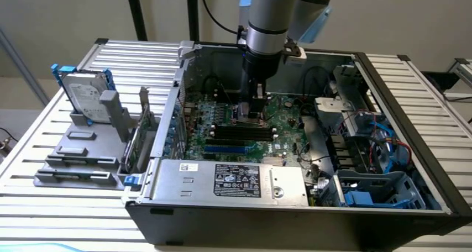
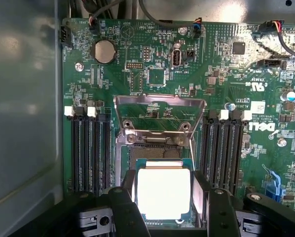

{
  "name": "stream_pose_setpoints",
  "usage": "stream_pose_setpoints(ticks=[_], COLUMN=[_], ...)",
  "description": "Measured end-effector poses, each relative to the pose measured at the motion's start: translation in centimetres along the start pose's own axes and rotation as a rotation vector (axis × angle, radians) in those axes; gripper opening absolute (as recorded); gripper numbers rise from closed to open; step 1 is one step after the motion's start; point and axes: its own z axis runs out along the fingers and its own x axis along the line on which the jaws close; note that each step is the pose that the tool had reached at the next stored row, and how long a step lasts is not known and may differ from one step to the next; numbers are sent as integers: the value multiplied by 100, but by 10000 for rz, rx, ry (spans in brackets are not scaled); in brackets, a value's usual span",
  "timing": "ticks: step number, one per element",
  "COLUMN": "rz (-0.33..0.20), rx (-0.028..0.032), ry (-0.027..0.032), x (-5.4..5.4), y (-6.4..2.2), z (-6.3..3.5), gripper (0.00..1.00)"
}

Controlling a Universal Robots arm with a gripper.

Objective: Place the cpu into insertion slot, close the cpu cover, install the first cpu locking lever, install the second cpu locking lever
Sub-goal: 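Place the cpu into insertion slot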

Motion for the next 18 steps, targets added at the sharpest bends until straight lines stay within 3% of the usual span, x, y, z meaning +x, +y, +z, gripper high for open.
stream_pose_setpoints(ticks=[6, 18], rz=[34, 261], rx=[116, 121], ry=[2, 9], x=[14, 14], y=[17, 38], z=[82, 149], gripper=[54, 54])
